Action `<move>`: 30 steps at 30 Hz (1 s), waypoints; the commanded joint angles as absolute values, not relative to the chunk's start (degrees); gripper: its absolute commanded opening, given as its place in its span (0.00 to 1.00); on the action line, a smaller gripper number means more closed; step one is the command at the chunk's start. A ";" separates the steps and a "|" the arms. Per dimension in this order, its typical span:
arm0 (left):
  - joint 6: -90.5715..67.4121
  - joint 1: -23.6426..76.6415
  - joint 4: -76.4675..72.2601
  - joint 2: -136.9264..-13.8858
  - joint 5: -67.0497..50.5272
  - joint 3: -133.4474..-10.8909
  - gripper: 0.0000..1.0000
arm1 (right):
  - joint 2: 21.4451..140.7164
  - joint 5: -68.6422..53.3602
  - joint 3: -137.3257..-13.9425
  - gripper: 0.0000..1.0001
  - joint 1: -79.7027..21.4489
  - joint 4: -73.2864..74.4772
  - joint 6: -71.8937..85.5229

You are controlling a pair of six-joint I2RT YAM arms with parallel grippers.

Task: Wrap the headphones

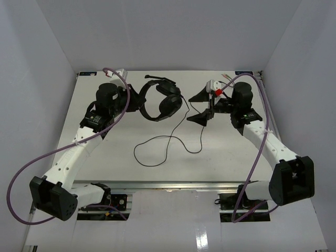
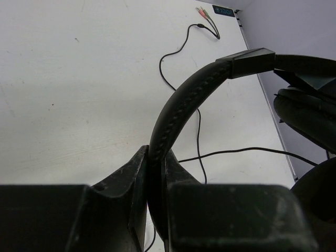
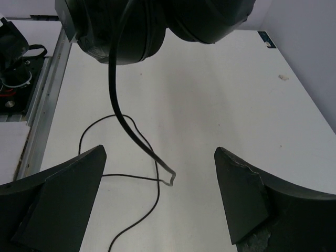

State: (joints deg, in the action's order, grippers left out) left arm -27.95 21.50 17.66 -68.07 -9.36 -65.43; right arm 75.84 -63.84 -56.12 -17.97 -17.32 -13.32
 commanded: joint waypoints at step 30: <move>-45.95 16.44 11.31 -71.62 -17.02 -86.63 0.00 | 85.30 -51.95 -44.01 0.83 -33.03 -77.45 25.13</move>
